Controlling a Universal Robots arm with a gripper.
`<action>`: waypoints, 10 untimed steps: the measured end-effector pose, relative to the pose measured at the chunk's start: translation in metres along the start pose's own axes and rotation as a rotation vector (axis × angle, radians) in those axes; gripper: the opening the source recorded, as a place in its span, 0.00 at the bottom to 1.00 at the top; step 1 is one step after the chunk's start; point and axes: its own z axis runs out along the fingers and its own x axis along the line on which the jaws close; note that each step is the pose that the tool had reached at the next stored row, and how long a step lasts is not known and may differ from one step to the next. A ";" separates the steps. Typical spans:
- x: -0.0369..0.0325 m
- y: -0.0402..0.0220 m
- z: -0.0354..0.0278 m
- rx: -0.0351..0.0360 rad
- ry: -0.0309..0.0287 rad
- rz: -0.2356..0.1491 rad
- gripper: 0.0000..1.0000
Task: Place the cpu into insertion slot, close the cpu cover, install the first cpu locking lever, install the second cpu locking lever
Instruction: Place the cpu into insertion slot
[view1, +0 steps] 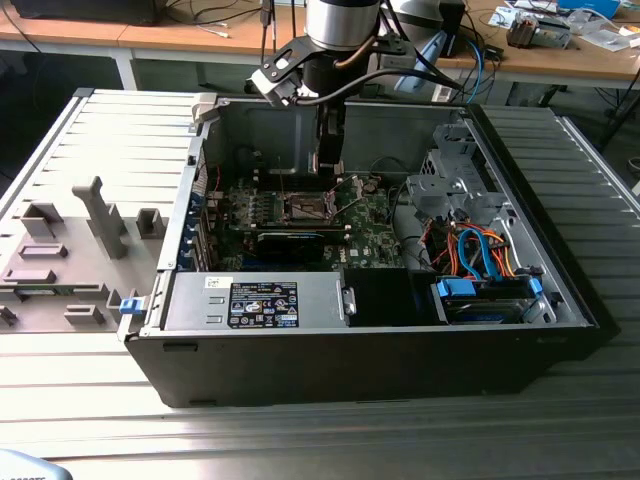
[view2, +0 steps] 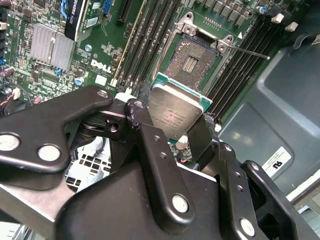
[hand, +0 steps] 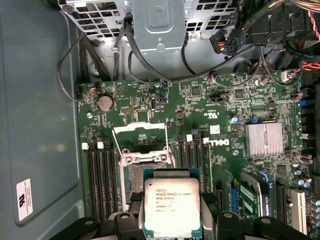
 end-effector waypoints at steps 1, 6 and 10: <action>0.0000 0.0000 0.0000 0.0000 0.0000 0.001 0.54; 0.0000 0.0000 0.0002 0.0000 0.0000 0.006 0.54; 0.0000 0.0000 0.0004 0.0000 0.0000 0.009 0.54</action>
